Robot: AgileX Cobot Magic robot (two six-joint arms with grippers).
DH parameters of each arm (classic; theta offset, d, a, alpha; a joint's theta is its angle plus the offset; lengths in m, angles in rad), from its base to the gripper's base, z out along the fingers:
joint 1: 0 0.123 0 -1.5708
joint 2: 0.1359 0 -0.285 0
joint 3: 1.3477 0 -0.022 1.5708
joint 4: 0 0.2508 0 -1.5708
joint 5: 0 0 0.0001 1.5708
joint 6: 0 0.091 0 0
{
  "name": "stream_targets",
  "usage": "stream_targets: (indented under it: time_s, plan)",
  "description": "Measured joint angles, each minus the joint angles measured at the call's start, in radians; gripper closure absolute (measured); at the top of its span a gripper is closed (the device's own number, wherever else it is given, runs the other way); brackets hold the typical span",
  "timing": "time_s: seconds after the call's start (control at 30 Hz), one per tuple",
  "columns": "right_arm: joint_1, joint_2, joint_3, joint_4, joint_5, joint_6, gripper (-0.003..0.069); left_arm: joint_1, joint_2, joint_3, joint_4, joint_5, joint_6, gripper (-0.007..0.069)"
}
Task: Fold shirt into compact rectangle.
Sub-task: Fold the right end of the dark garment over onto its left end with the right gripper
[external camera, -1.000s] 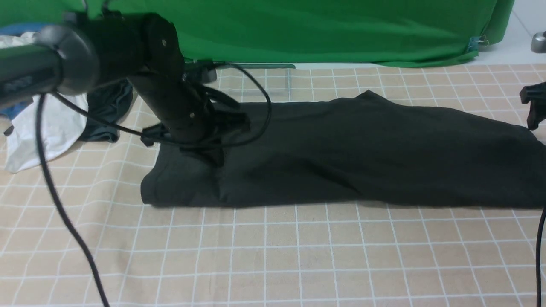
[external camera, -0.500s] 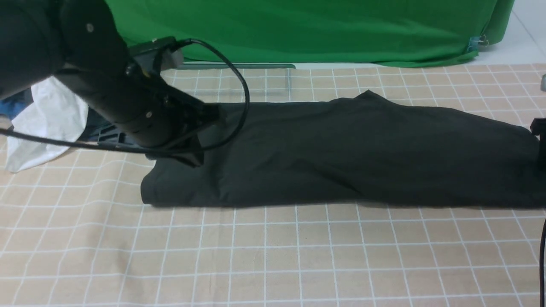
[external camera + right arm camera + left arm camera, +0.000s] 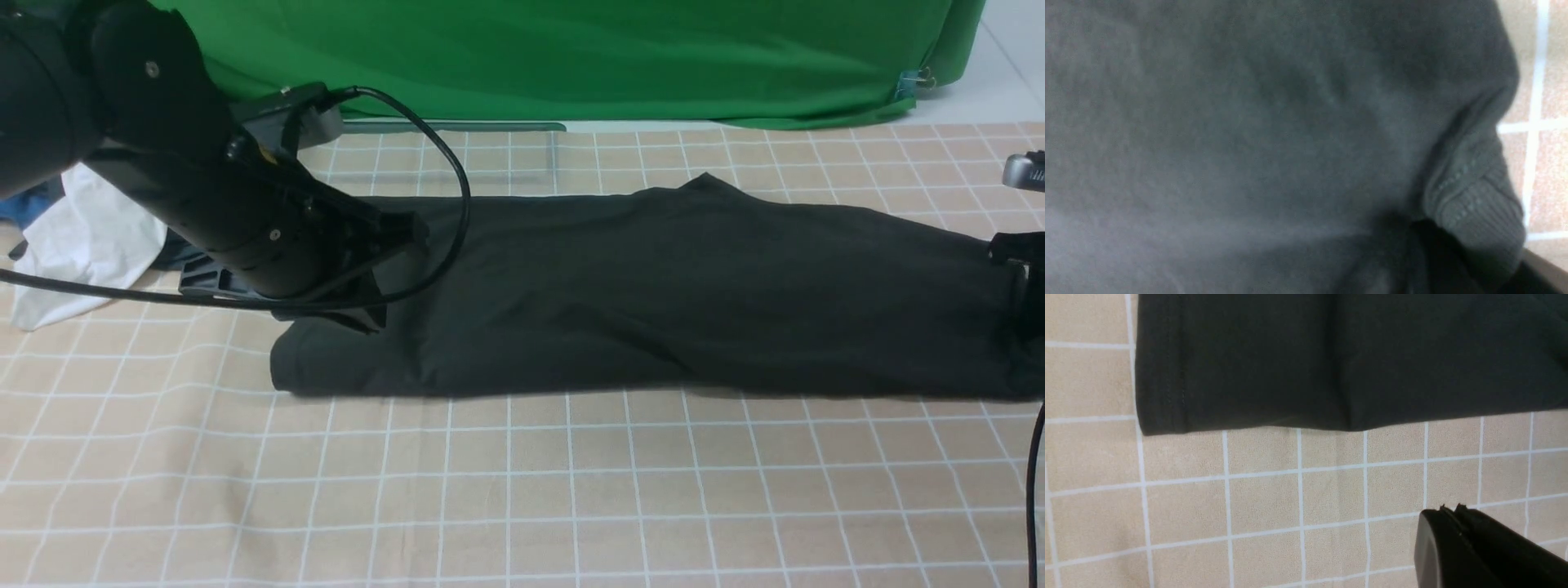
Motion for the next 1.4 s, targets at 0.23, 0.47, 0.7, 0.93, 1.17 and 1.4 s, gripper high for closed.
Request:
stream_targets:
  time_s: [0.23,0.47,0.7,0.93,1.17,1.4]
  plan:
    - [-0.027,-0.023,-0.068,-0.124,0.032,0.085,0.0537,0.000,0.000,0.000,0.000,0.014,0.000,0.0612]
    - [-0.042,-0.140,-0.167,-0.205,0.035,0.107,0.0537,0.000,0.000,0.000,0.000,0.023,0.000,0.0612]
    - [0.037,-0.220,-0.215,-0.076,0.041,0.107,0.0537,0.000,0.000,0.000,0.000,0.023,0.000,0.0612]
    - [0.270,-0.265,-0.273,0.103,0.039,0.113,0.0537,0.000,0.000,0.000,0.000,0.023,0.000,0.0612]
    - [0.545,-0.256,-0.283,0.196,-0.023,0.159,0.0537,0.030,-0.030,0.000,-0.001,0.023,-0.046,0.0612]
    - [0.780,-0.179,-0.283,0.243,-0.178,0.222,0.0537,0.122,-0.137,0.000,-0.001,0.015,-0.056,0.0612]
